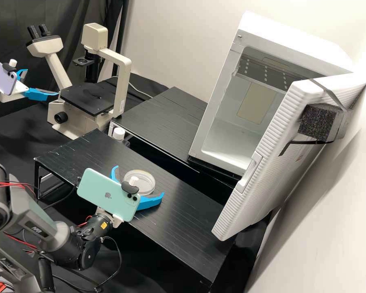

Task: Return the petri dish to the incubator.

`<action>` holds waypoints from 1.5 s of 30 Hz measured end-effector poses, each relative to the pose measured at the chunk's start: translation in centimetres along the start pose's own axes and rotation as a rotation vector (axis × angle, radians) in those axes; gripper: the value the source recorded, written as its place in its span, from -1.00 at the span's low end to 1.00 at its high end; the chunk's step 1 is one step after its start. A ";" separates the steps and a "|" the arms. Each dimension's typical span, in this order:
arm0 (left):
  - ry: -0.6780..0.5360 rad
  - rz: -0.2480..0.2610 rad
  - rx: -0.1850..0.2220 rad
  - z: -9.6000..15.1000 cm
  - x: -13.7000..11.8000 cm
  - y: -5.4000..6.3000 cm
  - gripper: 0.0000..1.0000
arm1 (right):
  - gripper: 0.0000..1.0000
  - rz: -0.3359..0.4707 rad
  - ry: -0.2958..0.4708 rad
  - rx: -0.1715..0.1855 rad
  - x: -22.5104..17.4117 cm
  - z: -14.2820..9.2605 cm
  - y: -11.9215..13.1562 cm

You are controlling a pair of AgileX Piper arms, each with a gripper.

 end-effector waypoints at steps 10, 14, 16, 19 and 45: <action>0.000 0.000 0.000 0.0 0.0 0.0 1.00 | 1.00 0.012 0.000 -0.067 0.3 0.1 -0.1; 0.000 0.000 0.000 0.0 0.0 0.0 1.00 | 1.00 0.016 0.001 -0.071 0.2 0.3 0.1; 0.000 0.000 0.000 0.0 0.0 0.0 1.00 | 1.00 0.018 0.005 -0.066 0.3 0.3 0.1; 0.000 0.000 0.000 0.0 0.0 0.0 1.00 | -1.00 0.012 0.010 -0.064 0.3 0.5 0.1; 0.000 0.000 0.000 0.0 0.0 0.0 1.00 | -1.00 0.008 0.045 -0.069 0.4 0.8 0.0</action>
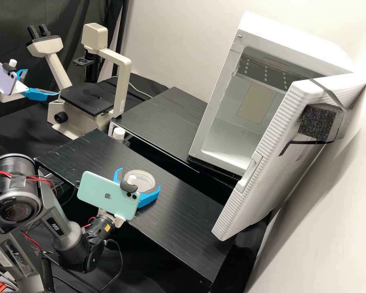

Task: Return the petri dish to the incubator.

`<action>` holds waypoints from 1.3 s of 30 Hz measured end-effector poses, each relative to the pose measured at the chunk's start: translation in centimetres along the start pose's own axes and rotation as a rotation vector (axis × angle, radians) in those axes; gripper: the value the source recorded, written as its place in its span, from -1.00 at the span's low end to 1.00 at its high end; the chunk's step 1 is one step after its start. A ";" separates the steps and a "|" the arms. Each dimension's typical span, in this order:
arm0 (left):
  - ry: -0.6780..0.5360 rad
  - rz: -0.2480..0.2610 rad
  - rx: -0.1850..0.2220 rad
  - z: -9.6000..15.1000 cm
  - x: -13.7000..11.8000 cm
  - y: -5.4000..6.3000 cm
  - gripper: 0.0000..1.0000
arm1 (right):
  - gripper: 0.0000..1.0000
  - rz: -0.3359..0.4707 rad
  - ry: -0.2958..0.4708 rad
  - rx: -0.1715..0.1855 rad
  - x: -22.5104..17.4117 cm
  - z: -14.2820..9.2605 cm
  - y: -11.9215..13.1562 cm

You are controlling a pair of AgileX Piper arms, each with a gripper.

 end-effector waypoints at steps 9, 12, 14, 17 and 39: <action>0.000 0.000 0.000 0.0 0.0 0.0 1.00 | -1.00 0.002 0.008 0.001 0.1 -0.2 0.0; 0.000 0.000 0.000 0.0 0.0 0.0 1.00 | -1.00 0.003 0.009 -0.001 0.1 -0.2 0.0; 0.000 0.000 0.000 0.0 0.0 0.0 1.00 | -1.00 0.005 0.011 -0.004 0.1 -0.3 0.0; 0.000 0.000 0.000 0.0 0.0 0.0 1.00 | -1.00 0.005 0.011 -0.004 0.1 -0.3 0.0; 0.000 0.000 0.000 0.0 0.0 0.0 1.00 | -1.00 0.373 -0.196 0.061 2.1 2.1 4.8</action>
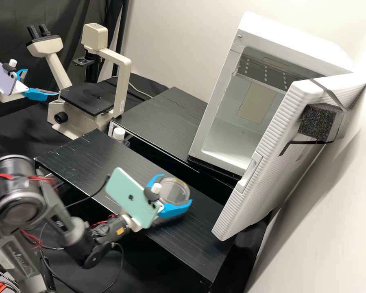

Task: Return the petri dish to the incubator.

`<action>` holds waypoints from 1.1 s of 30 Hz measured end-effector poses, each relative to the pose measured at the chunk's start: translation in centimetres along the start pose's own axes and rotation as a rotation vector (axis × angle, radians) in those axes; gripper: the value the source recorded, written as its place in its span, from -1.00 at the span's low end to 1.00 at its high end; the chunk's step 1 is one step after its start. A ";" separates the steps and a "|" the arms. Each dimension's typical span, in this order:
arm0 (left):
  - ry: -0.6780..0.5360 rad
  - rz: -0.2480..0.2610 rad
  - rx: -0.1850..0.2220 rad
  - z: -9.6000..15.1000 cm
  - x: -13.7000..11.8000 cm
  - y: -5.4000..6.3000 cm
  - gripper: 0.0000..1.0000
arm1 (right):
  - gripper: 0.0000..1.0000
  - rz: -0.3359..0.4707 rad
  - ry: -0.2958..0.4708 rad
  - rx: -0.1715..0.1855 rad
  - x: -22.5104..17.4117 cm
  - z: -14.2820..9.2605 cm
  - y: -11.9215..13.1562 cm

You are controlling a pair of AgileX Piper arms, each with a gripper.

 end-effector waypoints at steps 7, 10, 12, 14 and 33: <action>0.000 0.000 0.000 0.0 0.0 0.0 1.00 | -1.00 0.090 0.031 -0.003 6.6 0.1 1.7; 0.000 0.000 0.000 0.0 0.0 0.0 1.00 | -1.00 0.129 0.045 -0.023 8.5 -0.1 2.3; 0.000 0.000 0.000 0.0 0.0 0.0 1.00 | -1.00 0.153 0.054 -0.033 9.6 -0.2 2.7; 0.000 0.000 0.000 0.0 0.0 0.0 1.00 | -1.00 0.177 0.067 -0.040 10.7 -0.4 3.2; 0.000 0.000 0.000 0.0 0.0 0.0 1.00 | -1.00 0.219 0.073 -0.060 21.4 -1.2 4.9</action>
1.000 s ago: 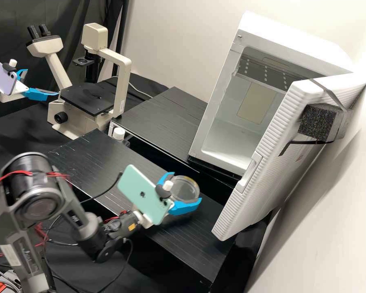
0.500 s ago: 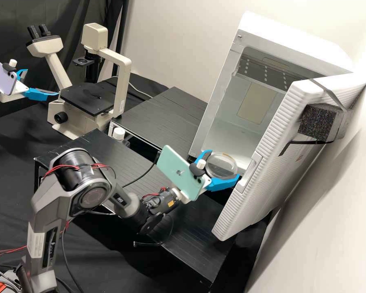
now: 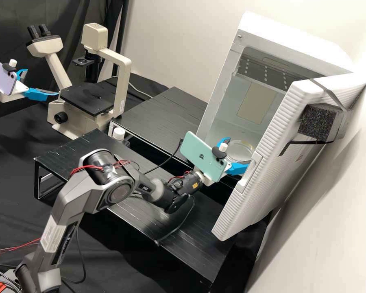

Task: Return the petri dish to the incubator.

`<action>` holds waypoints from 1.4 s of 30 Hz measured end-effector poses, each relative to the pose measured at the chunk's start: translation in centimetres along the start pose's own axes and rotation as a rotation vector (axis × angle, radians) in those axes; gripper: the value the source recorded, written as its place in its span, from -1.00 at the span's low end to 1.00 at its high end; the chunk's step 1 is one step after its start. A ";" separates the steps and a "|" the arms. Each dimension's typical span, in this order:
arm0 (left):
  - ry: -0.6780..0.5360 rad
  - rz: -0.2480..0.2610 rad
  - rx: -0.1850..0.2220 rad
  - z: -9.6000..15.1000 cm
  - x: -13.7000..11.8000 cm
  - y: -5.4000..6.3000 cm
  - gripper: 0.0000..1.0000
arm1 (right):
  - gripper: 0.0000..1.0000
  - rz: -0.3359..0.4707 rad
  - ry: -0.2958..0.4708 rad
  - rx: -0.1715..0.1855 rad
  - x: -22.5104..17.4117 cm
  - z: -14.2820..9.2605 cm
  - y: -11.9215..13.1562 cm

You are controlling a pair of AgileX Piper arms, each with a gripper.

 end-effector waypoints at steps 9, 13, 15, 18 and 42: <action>0.000 0.000 0.000 0.0 0.0 0.0 1.00 | -1.00 -0.040 -0.047 0.022 3.3 1.5 -0.7; 0.000 0.000 0.000 0.0 0.0 0.0 1.00 | -1.00 -0.070 -0.060 0.035 4.4 1.9 -1.1; 0.000 0.000 0.000 0.0 0.0 0.0 1.00 | -1.00 -0.091 -0.060 0.039 4.9 2.0 -1.4; 0.000 0.000 0.000 0.0 0.0 0.0 1.00 | -1.00 -0.111 -0.055 0.046 5.5 2.2 -1.7; 0.000 0.000 0.000 0.0 0.0 0.0 1.00 | 1.00 -0.148 -0.038 0.046 8.6 1.9 -3.5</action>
